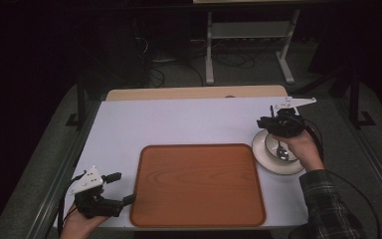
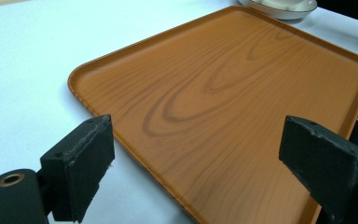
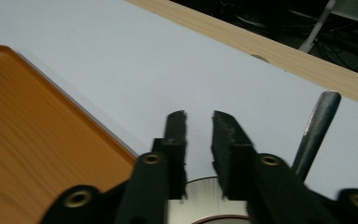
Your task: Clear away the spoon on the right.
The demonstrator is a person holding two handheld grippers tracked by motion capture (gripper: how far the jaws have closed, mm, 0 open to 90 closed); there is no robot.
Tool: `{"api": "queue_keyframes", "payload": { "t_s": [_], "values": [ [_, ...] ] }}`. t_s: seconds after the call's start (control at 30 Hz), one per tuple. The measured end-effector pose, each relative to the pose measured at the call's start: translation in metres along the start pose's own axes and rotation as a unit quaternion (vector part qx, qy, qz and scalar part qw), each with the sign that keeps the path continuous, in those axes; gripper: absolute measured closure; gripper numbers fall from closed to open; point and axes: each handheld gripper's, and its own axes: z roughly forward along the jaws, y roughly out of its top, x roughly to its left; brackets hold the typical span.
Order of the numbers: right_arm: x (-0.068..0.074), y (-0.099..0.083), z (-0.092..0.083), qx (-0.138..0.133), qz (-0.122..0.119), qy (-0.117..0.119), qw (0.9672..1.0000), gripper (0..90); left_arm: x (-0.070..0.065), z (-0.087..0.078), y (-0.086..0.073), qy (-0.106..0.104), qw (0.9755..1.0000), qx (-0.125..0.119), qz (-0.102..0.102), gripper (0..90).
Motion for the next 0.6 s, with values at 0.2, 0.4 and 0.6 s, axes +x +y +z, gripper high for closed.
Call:
{"api": "queue_keyframes", "payload": {
  "t_s": [0.2, 0.4, 0.6],
  "values": [
    [-0.007, -0.002, -0.001, 0.0, 0.004, 0.002, 1.0, 88.8, 0.0, 0.0, 0.0, 0.001, 1.0, 0.0, -0.001, 9.6],
    [-0.015, -0.007, 0.0, 0.012, 0.004, -0.019, 0.9997, 89.3, 0.0, 0.0, 0.0, 0.002, 1.0, 0.0, -0.002, 9.6],
    [-0.02, -0.011, -0.001, 0.016, 0.01, -0.027, 0.9994, 89.3, 0.001, 0.0, 0.0, 0.002, 1.0, 0.0, -0.002, 9.6]
  ]
}}
